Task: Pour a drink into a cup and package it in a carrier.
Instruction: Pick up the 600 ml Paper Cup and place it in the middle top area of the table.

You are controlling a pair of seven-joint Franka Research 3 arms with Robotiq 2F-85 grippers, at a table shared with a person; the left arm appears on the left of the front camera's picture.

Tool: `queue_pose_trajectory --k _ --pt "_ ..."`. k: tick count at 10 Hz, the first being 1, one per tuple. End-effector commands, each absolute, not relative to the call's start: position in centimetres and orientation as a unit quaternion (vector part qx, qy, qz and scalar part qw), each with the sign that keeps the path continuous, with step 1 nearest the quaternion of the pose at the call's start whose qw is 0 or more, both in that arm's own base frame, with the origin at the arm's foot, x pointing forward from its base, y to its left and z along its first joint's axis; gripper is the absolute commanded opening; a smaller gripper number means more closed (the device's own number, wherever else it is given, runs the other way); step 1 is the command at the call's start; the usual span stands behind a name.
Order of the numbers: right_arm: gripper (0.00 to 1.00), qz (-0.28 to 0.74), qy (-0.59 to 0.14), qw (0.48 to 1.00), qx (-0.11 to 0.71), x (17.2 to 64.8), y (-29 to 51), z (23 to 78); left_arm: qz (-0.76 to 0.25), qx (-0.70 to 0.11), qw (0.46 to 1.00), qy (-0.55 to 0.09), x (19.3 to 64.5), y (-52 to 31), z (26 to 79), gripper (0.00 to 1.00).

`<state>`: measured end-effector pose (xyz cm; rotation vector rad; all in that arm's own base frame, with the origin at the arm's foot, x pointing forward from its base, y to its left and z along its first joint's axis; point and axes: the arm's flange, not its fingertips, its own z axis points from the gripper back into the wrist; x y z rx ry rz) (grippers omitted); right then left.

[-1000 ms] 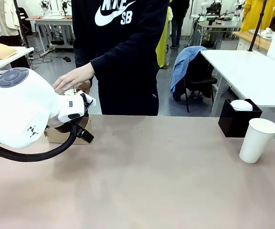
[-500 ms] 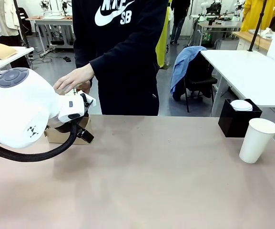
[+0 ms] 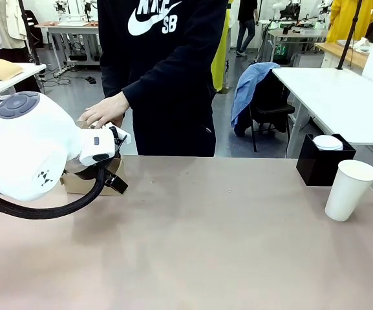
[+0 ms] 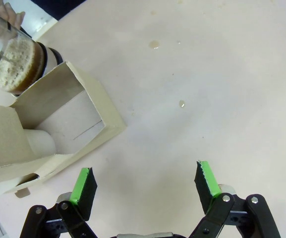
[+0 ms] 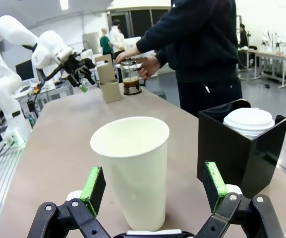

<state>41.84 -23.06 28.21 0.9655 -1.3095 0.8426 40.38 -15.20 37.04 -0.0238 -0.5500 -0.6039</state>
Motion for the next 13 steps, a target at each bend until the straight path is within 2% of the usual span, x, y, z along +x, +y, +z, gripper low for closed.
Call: queue_pose_trajectory --k 1,13 --pt "1.00 0.362 -0.588 0.593 0.414 42.2 -22.0 26.3 -0.294 -0.012 0.918 -0.267 40.4 -15.2 37.0 1.00" --pt "1.00 0.372 -0.555 0.598 0.442 44.4 -16.9 22.0 -0.294 -0.012 0.918 -0.267 40.4 -15.2 37.0 1.00"
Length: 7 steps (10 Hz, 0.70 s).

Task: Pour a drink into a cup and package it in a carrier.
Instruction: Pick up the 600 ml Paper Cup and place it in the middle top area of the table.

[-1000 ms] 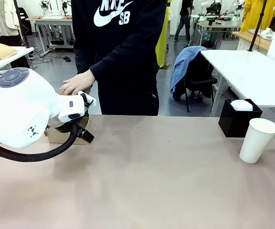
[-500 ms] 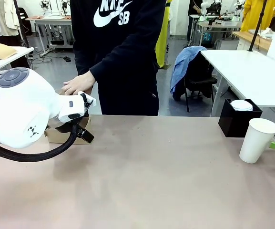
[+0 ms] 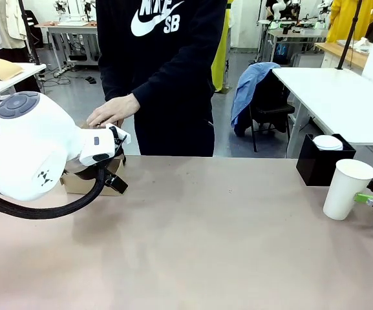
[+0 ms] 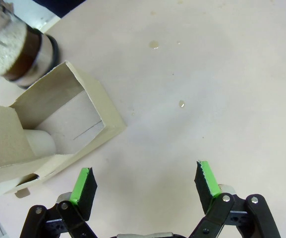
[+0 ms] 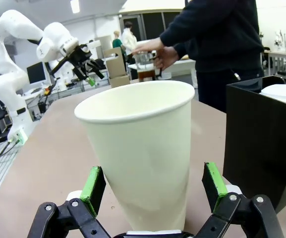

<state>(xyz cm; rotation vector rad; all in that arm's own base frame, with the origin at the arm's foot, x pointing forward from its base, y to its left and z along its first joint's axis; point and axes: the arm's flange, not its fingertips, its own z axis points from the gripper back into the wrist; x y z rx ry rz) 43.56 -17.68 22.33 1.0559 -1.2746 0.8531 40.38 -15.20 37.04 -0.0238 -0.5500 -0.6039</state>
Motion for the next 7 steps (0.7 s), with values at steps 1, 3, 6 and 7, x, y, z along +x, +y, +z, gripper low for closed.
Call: queue_pose_trajectory --k 1,3,6,7 --pt "1.00 0.374 -0.552 0.601 0.440 44.7 -16.2 21.7 -0.294 -0.012 0.918 -0.267 40.4 -15.2 37.0 1.00" --pt "1.00 0.372 -0.548 0.598 0.451 45.3 -15.2 21.3 -0.294 -0.012 0.918 -0.267 40.4 -15.2 37.0 1.00" --pt "1.00 0.368 -0.557 0.591 0.453 45.7 -13.6 21.1 -0.294 -0.012 0.918 -0.267 40.4 -15.2 37.0 1.00" --pt "1.00 0.368 -0.561 0.587 0.453 45.8 -13.3 21.3 -0.294 -0.012 0.918 -0.267 40.4 -15.2 37.0 1.00"
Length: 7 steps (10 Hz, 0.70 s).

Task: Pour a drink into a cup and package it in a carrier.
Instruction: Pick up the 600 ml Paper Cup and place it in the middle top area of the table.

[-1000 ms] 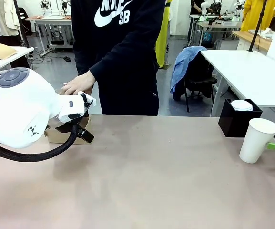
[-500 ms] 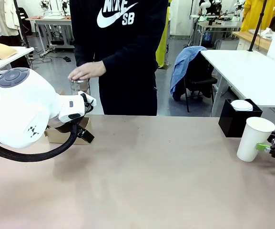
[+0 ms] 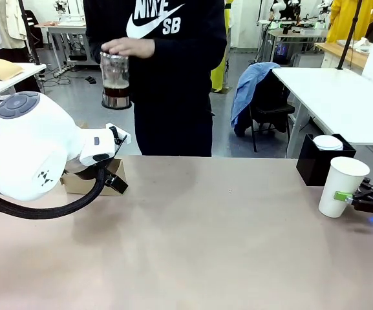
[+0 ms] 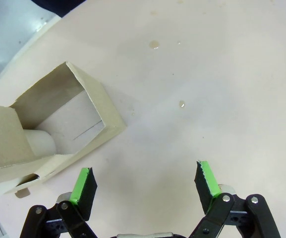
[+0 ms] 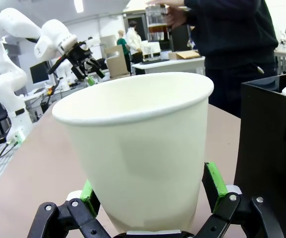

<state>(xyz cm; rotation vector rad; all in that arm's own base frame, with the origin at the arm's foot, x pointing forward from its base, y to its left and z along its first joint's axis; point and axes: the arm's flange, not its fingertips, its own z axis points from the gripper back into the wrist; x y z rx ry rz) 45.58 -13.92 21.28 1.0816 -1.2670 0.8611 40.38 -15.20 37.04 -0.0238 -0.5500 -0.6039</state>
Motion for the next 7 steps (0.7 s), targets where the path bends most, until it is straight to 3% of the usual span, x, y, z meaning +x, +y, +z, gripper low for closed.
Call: queue_pose_trajectory --k 1,3,5,7 --pt "1.00 0.368 -0.563 0.586 0.452 45.76 -13.08 21.39 -0.294 -0.012 0.918 -0.267 40.37 -15.17 37.04 1.00" --pt "1.00 0.370 -0.552 0.585 0.465 45.66 -13.04 21.32 -0.294 -0.012 0.918 -0.267 40.37 -15.17 37.04 1.00" --pt "0.80 0.381 -0.537 0.582 0.478 45.53 -12.48 20.96 -0.294 -0.012 0.918 -0.267 40.37 -15.17 37.04 1.00" --pt "0.80 0.372 -0.542 0.588 0.471 45.73 -13.14 21.14 -0.294 -0.012 0.918 -0.267 40.37 -15.17 37.04 1.00"
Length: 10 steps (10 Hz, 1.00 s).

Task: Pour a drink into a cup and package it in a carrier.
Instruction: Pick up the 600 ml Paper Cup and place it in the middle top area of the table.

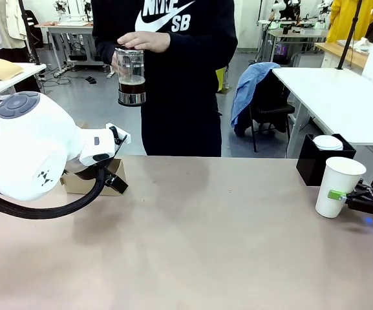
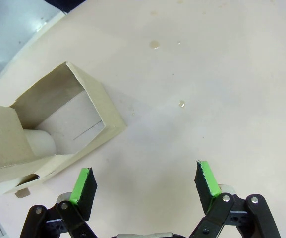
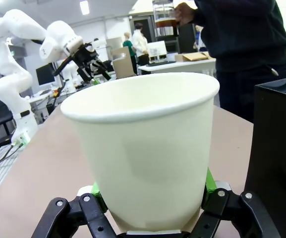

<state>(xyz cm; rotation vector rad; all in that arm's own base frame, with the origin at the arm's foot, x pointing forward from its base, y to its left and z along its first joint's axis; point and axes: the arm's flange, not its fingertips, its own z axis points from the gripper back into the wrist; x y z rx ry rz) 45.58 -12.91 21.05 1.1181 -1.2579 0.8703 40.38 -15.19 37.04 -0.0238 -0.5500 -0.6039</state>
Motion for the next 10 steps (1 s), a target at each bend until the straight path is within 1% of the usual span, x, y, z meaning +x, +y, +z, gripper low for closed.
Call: queue_pose_trajectory --k 1,2,3,4,5,6,8,10 --pt "0.80 0.372 -0.542 0.588 0.471 45.7 -13.1 21.1 -0.294 -0.012 0.918 -0.267 40.4 -15.2 37.0 1.00" --pt "0.80 0.372 -0.542 0.588 0.471 45.7 -13.1 21.1 -0.294 -0.012 0.918 -0.267 40.4 -15.2 37.0 1.00" --pt "0.84 0.373 -0.540 0.584 0.478 45.6 -13.0 21.1 -0.294 -0.012 0.918 -0.267 40.4 -15.2 37.0 1.00" --pt "0.80 0.356 -0.573 0.584 0.451 42.6 -12.0 24.3 -0.294 -0.012 0.918 -0.267 40.4 -15.2 37.0 1.00" --pt "0.80 0.353 -0.588 0.583 0.436 41.6 -10.6 26.4 -0.294 -0.012 0.918 -0.267 40.4 -15.2 37.0 1.00" --pt "0.80 0.348 -0.597 0.594 0.412 41.3 -7.9 29.4 -0.294 -0.012 0.918 -0.267 40.4 -15.2 37.0 1.00" --pt "0.80 0.351 -0.595 0.608 0.393 42.6 -2.6 32.6 -0.294 -0.012 0.918 -0.267 40.4 -15.2 37.0 1.00" --pt "0.80 0.353 -0.600 0.605 0.387 46.7 3.4 34.0 -0.294 -0.012 0.918 -0.267 40.4 -15.2 37.0 1.00"
